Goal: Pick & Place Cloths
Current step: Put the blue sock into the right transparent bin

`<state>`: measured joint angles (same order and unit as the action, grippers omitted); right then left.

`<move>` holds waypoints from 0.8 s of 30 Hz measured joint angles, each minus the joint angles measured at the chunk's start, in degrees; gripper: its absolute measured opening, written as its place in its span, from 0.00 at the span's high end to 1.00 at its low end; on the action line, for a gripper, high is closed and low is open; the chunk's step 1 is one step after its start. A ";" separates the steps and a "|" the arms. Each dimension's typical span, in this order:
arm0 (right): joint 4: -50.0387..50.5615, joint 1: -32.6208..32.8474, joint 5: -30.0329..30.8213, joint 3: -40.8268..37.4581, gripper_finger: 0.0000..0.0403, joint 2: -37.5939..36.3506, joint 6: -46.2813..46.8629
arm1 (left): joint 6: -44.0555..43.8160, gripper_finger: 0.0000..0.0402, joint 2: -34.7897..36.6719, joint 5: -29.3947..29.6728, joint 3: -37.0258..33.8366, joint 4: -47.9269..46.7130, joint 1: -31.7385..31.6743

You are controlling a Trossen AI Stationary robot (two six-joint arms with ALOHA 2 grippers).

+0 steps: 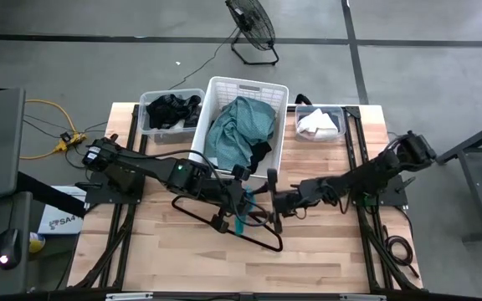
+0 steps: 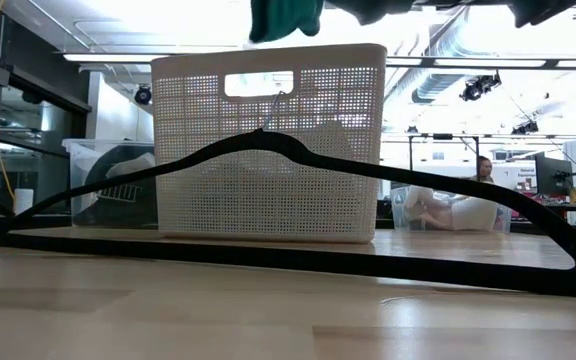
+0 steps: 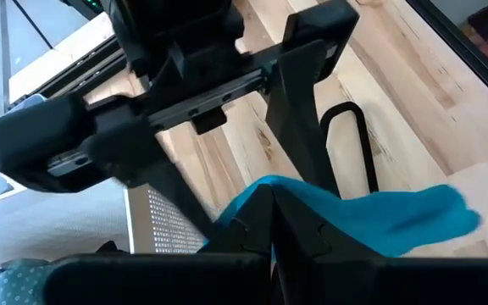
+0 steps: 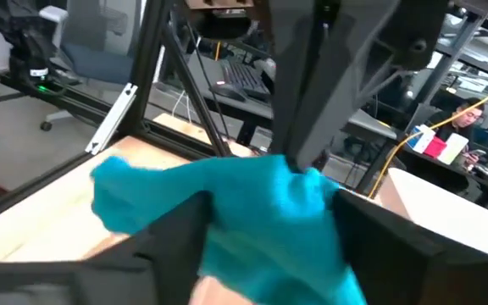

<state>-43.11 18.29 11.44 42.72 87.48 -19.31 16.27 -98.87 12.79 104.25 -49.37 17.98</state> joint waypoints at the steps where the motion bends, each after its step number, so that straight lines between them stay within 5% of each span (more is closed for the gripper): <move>1: 0.00 0.11 0.02 0.00 0.41 0.00 0.00 | 0.00 1.00 0.02 -0.01 0.00 -0.02 0.00; 9: 1.19 0.49 0.35 0.00 0.94 -0.02 2.31 | -0.02 1.00 0.01 -0.01 0.00 -0.04 0.00; 14: 3.34 0.32 1.75 0.00 0.98 -1.15 6.42 | 2.68 0.93 0.00 0.01 0.00 -0.04 0.07; 19: 8.03 0.34 4.85 0.00 0.98 -3.65 9.60 | 3.38 0.72 0.31 0.86 -0.02 -0.10 0.44; 24: 15.71 0.38 9.39 -0.02 0.99 -7.97 13.63 | -2.75 0.51 1.53 11.74 2.05 -3.97 0.53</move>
<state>-27.40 18.67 20.84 42.70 79.51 -5.68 13.53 -97.34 24.53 106.29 -53.34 18.51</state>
